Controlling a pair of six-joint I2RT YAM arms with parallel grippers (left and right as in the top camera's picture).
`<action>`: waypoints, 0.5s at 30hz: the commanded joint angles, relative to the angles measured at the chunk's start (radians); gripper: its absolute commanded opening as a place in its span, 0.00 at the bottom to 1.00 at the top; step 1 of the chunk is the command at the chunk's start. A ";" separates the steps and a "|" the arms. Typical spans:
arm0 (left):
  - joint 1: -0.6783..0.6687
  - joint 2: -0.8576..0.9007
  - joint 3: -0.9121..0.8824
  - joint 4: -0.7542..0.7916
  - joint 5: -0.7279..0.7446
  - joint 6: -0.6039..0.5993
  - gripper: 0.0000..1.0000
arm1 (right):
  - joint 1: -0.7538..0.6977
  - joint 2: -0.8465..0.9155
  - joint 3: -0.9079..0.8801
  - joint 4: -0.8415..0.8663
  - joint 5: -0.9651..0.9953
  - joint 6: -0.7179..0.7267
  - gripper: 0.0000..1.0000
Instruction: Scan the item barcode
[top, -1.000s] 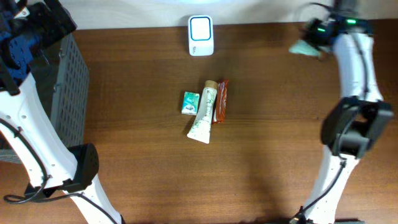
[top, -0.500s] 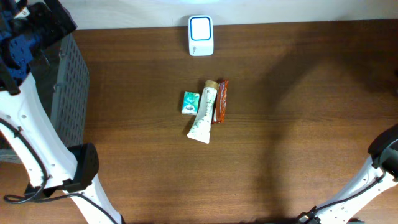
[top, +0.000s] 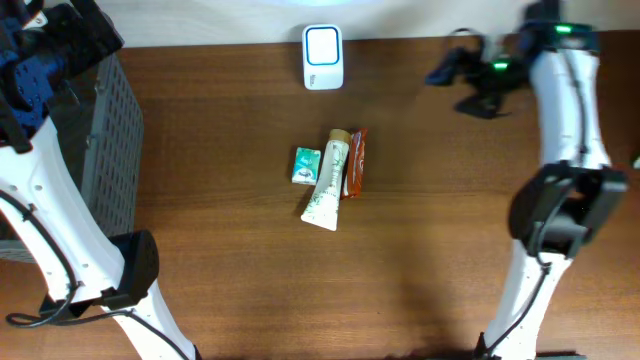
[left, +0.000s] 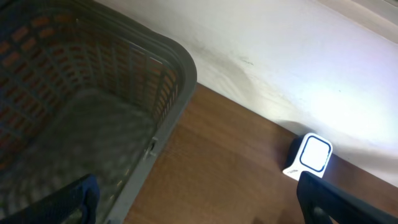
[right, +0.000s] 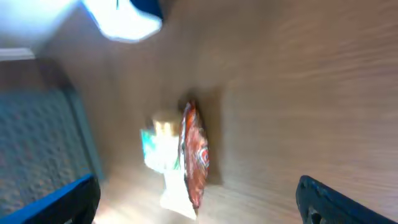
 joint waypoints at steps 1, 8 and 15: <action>0.007 -0.014 0.003 0.000 -0.007 0.016 0.99 | 0.144 -0.019 0.005 -0.021 0.234 -0.035 0.99; 0.007 -0.014 0.003 0.000 -0.007 0.016 0.99 | 0.445 -0.019 -0.098 0.034 0.332 -0.009 0.99; 0.007 -0.014 0.003 0.000 -0.007 0.016 0.99 | 0.573 -0.018 -0.239 0.152 0.500 0.194 0.39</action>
